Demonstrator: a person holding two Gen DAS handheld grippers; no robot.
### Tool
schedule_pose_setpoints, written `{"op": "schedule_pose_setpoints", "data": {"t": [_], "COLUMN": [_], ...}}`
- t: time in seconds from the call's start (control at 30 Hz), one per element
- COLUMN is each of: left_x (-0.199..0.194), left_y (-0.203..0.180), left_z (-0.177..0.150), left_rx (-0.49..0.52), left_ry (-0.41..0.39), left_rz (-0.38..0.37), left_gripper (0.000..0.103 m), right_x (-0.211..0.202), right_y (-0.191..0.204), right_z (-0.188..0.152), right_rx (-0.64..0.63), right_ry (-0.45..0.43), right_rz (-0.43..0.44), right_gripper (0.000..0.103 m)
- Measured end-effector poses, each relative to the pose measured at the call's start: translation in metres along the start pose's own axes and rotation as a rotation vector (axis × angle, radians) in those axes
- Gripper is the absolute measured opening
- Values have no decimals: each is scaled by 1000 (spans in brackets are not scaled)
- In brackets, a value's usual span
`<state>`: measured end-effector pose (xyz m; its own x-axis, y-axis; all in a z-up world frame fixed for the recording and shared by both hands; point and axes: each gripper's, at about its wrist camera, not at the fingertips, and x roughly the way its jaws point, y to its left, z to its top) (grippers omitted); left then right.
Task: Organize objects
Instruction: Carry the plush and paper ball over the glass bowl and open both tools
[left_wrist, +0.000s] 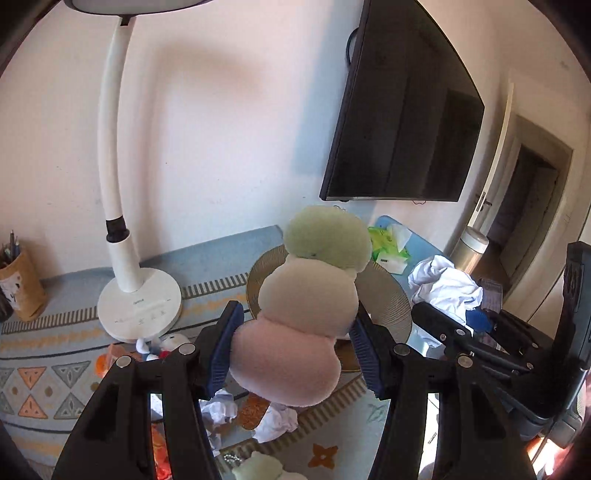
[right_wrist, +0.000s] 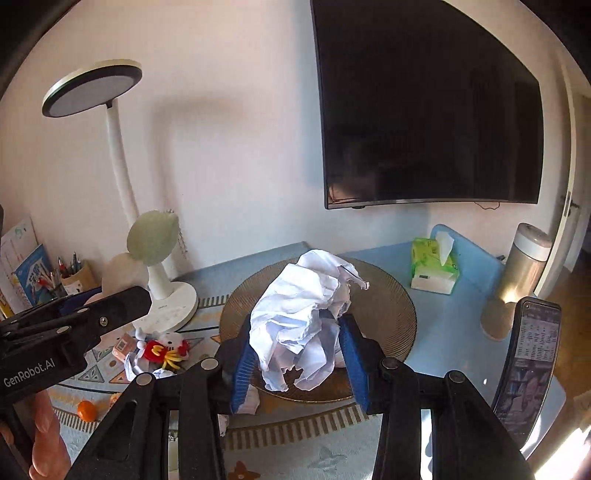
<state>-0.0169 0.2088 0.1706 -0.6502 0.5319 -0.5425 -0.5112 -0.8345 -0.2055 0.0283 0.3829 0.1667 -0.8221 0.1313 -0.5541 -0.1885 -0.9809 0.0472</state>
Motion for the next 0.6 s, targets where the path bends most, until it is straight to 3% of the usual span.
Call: {"op": "schedule_pose_setpoints", "data": {"t": [0.27, 0.33, 0.37, 0.4, 0.47, 0.6], "left_x": [52, 60, 62, 62, 64, 56], "left_y": [-8, -8, -8, -7, -5, 5], "left_z": [4, 3, 3, 2, 0, -7], "left_rx": [-25, -12, -9, -14, -26, -42], "left_ry": [42, 34, 17, -3, -11, 11], "left_rz": [61, 79, 84, 87, 101, 91], "left_gripper": [55, 57, 63, 74, 99, 101], "right_x": [65, 74, 78, 81, 82, 71], "right_y": [-34, -32, -30, -29, -28, -28], "right_z": [-2, -2, -2, -2, -5, -18], "right_rx": [102, 86, 74, 64, 43, 25], "right_ry": [138, 145, 150, 153, 148, 146], "right_rz": [-20, -3, -3, -15, -40, -11], "right_gripper": [42, 50, 59, 76, 81, 81]}}
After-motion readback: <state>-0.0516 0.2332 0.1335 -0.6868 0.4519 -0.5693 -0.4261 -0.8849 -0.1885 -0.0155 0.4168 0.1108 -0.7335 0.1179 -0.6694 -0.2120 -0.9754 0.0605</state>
